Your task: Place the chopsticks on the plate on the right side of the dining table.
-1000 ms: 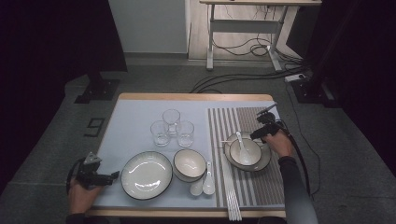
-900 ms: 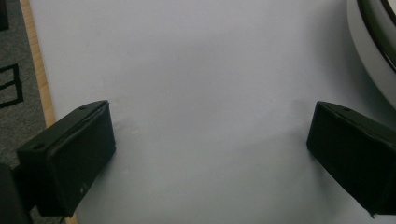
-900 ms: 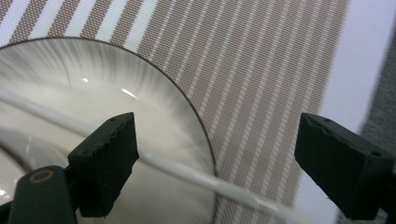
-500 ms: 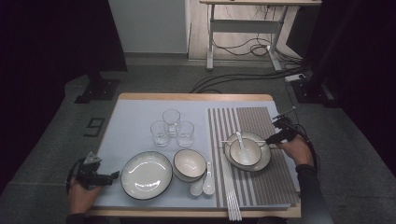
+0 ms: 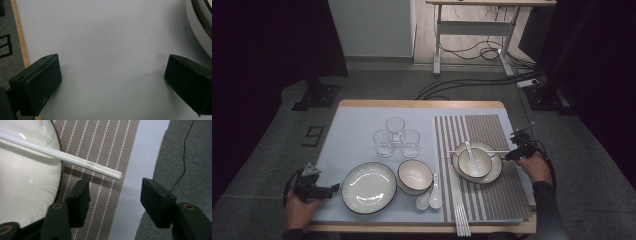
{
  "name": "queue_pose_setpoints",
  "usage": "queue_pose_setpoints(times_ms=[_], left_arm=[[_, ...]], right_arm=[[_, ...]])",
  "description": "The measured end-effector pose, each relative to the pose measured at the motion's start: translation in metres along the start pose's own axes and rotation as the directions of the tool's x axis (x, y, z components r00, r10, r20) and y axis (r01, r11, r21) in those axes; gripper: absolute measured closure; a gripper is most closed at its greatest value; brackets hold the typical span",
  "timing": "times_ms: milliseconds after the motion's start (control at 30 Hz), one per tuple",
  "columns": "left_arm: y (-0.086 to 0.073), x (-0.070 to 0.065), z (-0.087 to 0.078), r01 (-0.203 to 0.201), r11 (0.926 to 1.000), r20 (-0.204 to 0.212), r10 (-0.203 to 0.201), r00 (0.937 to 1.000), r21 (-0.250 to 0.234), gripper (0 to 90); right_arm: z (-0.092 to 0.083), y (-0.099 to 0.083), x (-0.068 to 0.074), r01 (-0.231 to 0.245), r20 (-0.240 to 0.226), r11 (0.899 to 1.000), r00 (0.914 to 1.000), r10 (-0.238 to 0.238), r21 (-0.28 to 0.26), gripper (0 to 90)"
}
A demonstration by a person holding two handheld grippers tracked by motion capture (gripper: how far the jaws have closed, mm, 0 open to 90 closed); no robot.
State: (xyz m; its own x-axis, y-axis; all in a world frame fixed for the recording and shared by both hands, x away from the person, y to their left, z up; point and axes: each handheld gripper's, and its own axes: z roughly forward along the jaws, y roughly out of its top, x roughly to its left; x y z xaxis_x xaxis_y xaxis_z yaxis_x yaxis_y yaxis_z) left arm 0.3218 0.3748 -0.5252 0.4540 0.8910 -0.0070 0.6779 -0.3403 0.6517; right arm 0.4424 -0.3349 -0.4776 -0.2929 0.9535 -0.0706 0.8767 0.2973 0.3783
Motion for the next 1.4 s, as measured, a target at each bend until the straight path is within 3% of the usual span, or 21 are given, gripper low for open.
queue_pose_setpoints(times_ms=[100,367,900,1400], left_arm=[[0.000,0.000,0.000,0.000,1.0000,0.000,0.000,1.0000,0.001,0.8],[0.000,0.000,0.000,0.000,1.0000,0.000,0.000,1.0000,0.000,0.8],[0.000,0.000,0.000,0.000,1.0000,0.000,0.000,1.0000,0.000,0.8],[0.000,0.000,0.000,0.000,1.0000,0.000,0.000,1.0000,0.000,0.9]], right_arm=[[0.001,-0.001,-0.003,-0.008,-0.006,1.000,0.9999,0.008,-0.005,50.0],[0.004,0.002,0.004,0.044,-0.024,0.999,0.9987,-0.045,-0.011,59.5],[0.003,0.011,0.019,0.089,-0.043,0.995,0.9950,-0.090,-0.034,60.3],[0.002,0.014,0.021,0.094,-0.040,0.995,0.9946,-0.095,-0.030,62.1]])
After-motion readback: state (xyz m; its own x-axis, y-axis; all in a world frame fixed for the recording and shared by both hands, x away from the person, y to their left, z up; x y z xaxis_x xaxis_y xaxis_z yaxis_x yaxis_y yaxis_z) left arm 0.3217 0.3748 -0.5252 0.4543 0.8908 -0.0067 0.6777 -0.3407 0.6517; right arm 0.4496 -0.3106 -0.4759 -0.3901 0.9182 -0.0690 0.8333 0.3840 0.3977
